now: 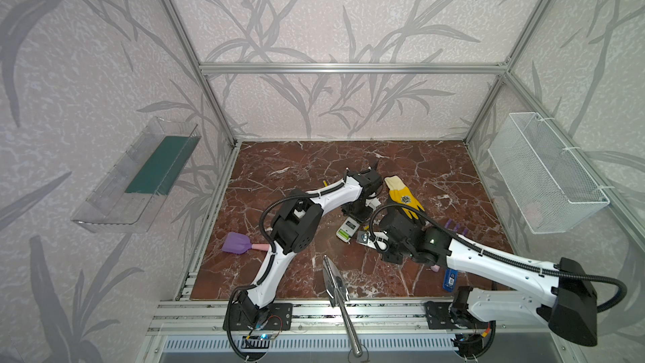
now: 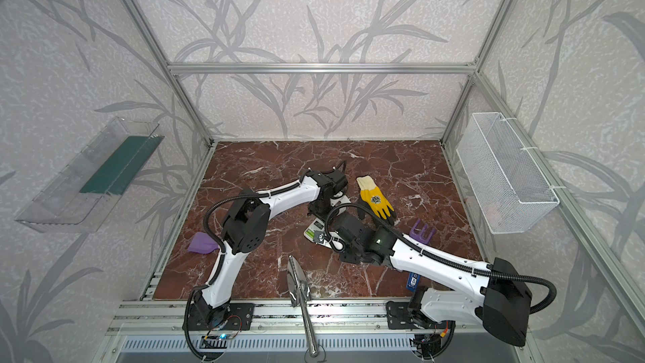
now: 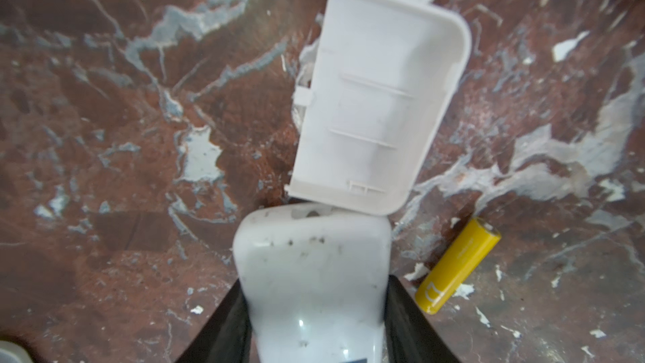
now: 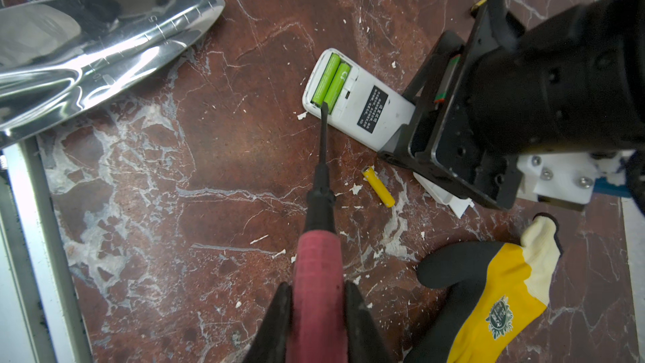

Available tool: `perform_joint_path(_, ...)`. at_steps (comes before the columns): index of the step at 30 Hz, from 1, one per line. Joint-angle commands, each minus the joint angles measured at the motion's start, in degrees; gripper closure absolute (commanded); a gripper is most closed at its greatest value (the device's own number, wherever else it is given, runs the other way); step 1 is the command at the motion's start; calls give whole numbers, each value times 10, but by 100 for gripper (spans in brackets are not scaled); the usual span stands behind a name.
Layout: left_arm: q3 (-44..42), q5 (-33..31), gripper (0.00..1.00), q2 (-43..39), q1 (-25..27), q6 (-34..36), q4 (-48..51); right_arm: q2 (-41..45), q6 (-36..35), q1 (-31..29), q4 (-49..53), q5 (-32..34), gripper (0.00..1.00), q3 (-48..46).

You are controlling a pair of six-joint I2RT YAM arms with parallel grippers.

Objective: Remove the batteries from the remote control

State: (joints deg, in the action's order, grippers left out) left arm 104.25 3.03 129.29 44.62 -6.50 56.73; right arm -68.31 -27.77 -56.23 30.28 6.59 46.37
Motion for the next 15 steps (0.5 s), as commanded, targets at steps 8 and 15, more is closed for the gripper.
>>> perform_joint_path(8, 14, -32, 82, 29, 10, -18, 49, -6, 1, -6, 20, 6, 100, 22)
perform_joint_path(15, 16, -35, 85, 32, 14, -19, 51, -14, 0, -6, 9, 0, 100, 27)
